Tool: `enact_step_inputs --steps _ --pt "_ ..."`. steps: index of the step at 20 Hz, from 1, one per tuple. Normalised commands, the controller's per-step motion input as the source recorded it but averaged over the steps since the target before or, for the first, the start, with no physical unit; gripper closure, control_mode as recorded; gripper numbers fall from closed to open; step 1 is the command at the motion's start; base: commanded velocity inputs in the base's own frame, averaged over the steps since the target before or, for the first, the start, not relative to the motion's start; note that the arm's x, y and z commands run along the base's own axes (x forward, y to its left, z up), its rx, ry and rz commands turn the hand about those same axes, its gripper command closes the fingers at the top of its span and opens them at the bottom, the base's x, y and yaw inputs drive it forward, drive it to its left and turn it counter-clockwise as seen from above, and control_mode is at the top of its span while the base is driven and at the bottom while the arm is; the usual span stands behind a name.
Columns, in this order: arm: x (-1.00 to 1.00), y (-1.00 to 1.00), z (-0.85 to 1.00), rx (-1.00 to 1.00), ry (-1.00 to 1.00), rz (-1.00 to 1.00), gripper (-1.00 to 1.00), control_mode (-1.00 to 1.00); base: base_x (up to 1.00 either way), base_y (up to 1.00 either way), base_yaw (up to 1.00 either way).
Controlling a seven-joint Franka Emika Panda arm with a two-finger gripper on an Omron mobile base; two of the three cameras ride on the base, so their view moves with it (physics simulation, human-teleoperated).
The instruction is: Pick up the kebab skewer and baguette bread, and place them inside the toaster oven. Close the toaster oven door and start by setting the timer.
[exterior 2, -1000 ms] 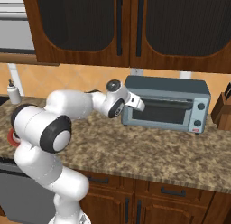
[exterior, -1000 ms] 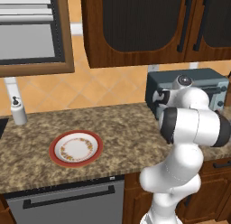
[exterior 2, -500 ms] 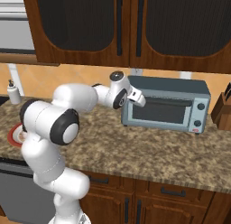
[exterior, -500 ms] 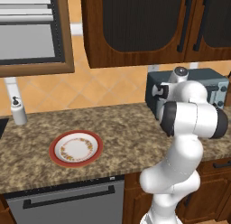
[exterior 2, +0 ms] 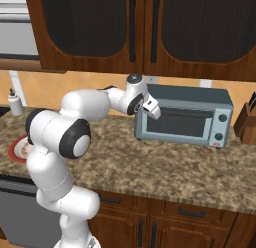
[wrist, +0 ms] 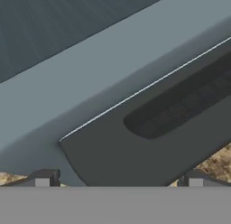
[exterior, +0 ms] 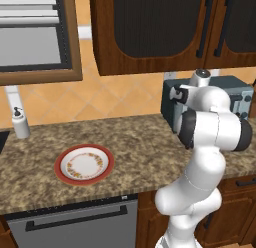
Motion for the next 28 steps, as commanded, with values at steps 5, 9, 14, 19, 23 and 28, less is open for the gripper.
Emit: enact_step_inputs --steps 5,9,14,19,23,28 --pt "-0.15 -0.26 -0.24 0.0 0.0 0.06 -1.0 -1.0 0.0 0.0 0.0" --pt "-0.27 -0.26 0.01 0.0 0.01 0.04 -1.0 -1.0 0.0 0.0 0.0" --pt "-0.81 -0.24 0.0 0.0 0.0 0.04 -1.0 -1.0 0.0 0.0 0.0" --pt "-0.46 -0.03 0.09 -0.01 0.0 0.03 -1.0 -1.0 0.0 0.0 0.0" --pt "0.46 0.0 0.0 0.0 -0.03 0.11 -1.0 -1.0 0.0 0.0 0.0" --pt "0.77 -0.07 0.03 0.0 -0.07 0.12 -1.0 -1.0 0.0 0.0 0.0"
